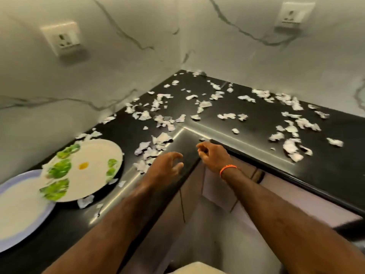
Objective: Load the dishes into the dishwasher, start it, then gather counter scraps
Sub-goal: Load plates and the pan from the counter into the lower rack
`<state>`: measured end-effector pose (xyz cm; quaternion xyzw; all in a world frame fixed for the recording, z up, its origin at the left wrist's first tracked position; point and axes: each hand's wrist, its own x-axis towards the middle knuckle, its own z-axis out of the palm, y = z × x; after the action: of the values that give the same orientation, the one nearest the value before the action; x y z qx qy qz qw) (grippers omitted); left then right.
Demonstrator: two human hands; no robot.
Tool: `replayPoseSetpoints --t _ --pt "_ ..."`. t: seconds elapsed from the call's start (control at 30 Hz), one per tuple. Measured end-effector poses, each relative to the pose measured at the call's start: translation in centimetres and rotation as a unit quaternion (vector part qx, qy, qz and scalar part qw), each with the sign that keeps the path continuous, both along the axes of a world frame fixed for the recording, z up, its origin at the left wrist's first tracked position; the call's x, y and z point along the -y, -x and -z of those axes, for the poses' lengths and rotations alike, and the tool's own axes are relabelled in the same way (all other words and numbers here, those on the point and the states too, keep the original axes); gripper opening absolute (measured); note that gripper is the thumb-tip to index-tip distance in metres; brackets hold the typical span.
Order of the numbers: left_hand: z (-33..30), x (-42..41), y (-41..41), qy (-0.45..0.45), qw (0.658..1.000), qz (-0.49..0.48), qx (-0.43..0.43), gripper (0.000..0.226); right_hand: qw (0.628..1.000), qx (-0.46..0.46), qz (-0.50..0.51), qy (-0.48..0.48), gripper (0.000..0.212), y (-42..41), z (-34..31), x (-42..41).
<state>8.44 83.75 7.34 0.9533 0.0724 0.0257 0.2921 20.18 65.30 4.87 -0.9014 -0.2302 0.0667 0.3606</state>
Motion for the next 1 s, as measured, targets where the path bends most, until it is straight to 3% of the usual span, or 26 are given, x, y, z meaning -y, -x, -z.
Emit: replayPoseSetpoints --t 0.2,0.37,0.43,0.57,0.67,0.77,0.9,1.0 --pt "0.4 -9.5 3.7 -0.007 0.992 -0.123 0.038 0.032 0.996 -0.004 -0.094 0.009 0.027 0.9 0.3 -11.5" --pt "2.0 -15.2 6.9 -0.054 0.975 -0.214 0.011 0.035 0.970 0.029 -0.233 0.071 0.033 2.2 0.2 -18.9" --pt "2.6 -16.4 8.3 -0.069 0.966 -0.247 -0.028 0.047 0.952 0.045 -0.286 0.103 0.037 2.3 0.3 -21.3" --pt "4.0 -18.7 11.0 -0.137 0.943 -0.238 -0.188 0.074 0.902 0.089 -0.386 0.171 0.046 2.1 0.3 -25.8" --pt "5.4 -19.6 12.5 -0.162 0.925 -0.256 -0.230 0.073 0.873 0.110 -0.436 0.191 0.048 1.7 0.5 -27.9" --pt "7.0 -19.8 14.0 -0.189 0.924 -0.273 -0.190 0.055 0.851 0.138 -0.467 0.195 0.049 1.4 1.1 -29.3" --pt "8.0 -20.4 14.7 -0.236 0.927 -0.283 -0.068 0.042 0.817 0.194 -0.507 0.194 0.051 0.5 2.1 -30.2" --pt "7.0 -20.5 14.2 -0.254 0.926 -0.280 0.021 0.032 0.816 0.252 -0.496 0.159 0.050 -0.1 2.1 -31.1"
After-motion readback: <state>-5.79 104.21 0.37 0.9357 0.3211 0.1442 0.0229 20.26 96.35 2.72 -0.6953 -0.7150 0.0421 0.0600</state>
